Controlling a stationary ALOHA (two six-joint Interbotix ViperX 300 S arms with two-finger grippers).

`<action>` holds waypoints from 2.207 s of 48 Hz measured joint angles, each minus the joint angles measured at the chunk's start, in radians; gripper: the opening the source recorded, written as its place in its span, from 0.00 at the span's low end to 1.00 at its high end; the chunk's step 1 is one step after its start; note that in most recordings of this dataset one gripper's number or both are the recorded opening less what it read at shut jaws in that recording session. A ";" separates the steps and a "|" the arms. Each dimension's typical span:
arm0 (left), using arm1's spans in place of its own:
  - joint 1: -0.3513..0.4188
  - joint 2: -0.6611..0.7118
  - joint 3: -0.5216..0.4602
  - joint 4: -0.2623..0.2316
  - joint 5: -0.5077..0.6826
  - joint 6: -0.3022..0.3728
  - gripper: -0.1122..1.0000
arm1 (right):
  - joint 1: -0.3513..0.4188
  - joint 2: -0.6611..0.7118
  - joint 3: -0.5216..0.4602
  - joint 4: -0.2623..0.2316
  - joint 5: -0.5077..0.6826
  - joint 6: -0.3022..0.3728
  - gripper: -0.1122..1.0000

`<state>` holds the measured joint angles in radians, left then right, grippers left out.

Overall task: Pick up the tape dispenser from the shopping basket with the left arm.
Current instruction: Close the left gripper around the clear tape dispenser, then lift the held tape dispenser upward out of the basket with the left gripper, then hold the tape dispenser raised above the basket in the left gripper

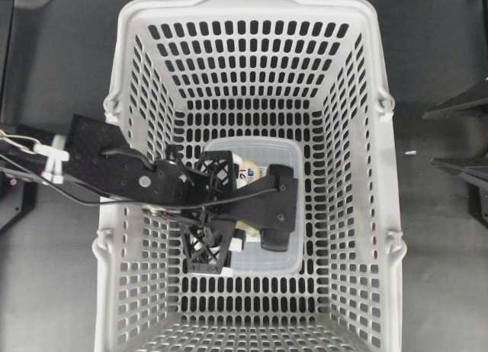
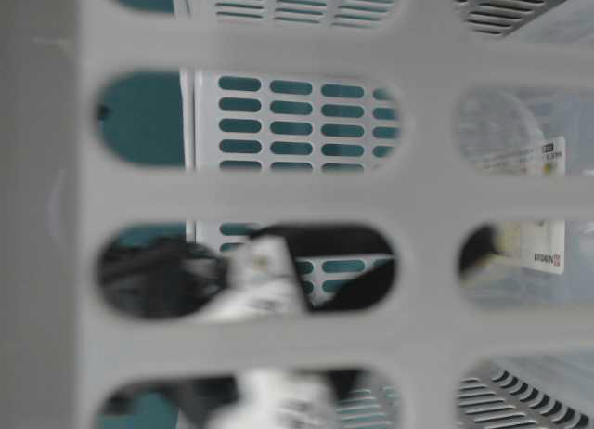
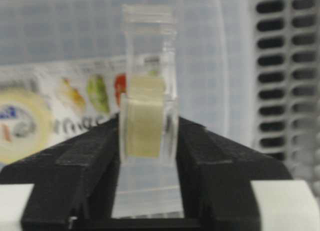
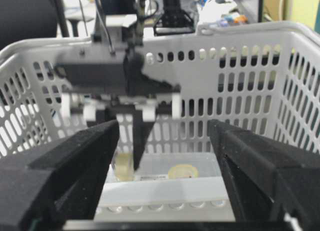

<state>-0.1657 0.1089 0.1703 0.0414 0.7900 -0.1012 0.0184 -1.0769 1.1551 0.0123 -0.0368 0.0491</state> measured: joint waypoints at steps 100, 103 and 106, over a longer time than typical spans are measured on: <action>0.000 -0.109 -0.350 0.000 0.334 -0.017 0.37 | 0.002 -0.003 0.011 0.000 0.002 0.000 0.73; 0.000 -0.109 -0.350 0.000 0.334 -0.017 0.37 | 0.002 -0.003 0.011 0.000 0.000 0.000 0.73; 0.000 -0.109 -0.350 0.000 0.334 -0.017 0.37 | 0.002 -0.003 0.011 0.000 0.002 0.000 0.73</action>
<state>-0.1657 0.0000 -0.1795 0.0414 1.1244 -0.1181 0.0199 -1.0799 1.1658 0.0123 -0.0353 0.0491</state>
